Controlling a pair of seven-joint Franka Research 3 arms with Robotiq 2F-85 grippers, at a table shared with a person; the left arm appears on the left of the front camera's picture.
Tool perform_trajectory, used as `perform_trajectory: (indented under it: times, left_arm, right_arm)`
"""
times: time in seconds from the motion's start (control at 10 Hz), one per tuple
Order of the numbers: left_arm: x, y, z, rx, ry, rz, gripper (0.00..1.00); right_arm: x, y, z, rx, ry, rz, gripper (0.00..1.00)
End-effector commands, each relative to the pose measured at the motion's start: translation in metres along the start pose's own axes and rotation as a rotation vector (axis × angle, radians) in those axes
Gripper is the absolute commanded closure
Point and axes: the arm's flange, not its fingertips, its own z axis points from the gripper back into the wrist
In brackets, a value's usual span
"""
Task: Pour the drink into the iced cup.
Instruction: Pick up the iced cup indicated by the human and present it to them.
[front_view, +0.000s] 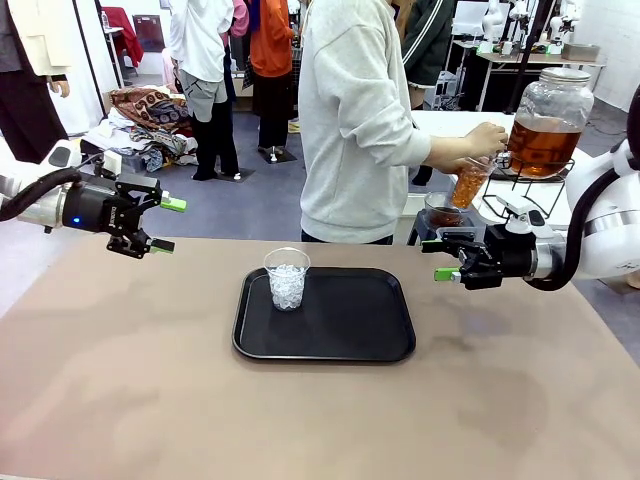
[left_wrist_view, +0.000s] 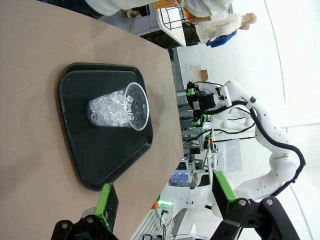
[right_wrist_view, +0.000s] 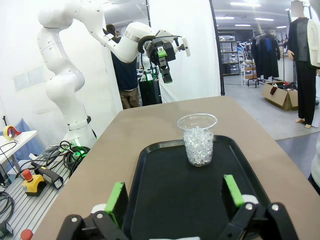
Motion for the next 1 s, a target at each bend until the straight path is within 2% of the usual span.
perform_trajectory:
  times: [0.0,0.9]
  left_arm:
    - [0.0004,-0.0005,-0.0001,-0.001,-0.001,-0.002,0.0]
    - [0.0004,-0.0005,-0.0001,-0.001,-0.001,-0.002,0.0]
  right_arm:
    - [0.0032,-0.0031,-0.0018,-0.005,0.001,-0.001,0.0]
    - [0.0032,-0.0031,-0.0018,-0.005,0.001,-0.001,0.0]
